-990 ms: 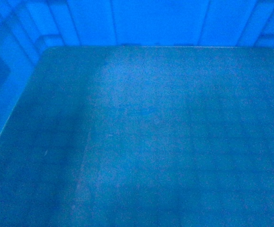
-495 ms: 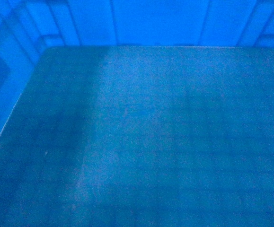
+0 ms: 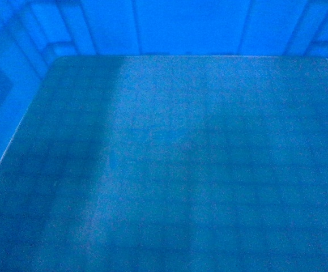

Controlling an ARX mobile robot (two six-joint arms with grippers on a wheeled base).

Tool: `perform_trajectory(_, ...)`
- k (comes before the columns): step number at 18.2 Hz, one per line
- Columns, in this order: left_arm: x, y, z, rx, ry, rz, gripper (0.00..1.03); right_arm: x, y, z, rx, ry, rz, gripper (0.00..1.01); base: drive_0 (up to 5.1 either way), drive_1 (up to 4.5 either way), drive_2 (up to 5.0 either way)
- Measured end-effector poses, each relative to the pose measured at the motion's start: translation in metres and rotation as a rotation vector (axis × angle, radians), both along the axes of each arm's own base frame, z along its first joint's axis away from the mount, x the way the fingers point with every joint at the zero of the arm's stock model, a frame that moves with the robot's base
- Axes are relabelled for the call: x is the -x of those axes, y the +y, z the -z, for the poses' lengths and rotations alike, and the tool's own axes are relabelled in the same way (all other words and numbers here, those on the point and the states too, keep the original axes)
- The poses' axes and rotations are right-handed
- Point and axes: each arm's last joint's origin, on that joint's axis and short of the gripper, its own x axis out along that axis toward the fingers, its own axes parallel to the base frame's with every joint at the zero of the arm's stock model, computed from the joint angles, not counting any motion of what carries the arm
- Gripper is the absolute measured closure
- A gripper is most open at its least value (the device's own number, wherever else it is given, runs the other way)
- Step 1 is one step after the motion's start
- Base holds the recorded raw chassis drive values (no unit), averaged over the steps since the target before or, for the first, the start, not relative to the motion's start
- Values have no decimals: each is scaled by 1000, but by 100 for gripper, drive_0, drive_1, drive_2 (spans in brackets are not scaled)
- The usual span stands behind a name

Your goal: Place box next to blue box on left shelf

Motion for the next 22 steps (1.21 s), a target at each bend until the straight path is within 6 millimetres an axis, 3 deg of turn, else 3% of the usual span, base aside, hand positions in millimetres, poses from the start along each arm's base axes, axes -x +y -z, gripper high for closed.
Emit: perform_trajectory(22, 0, 0, 0, 0, -1, 0, 95, 0, 0, 0, 0, 0, 0, 91, -142, -142, -142)
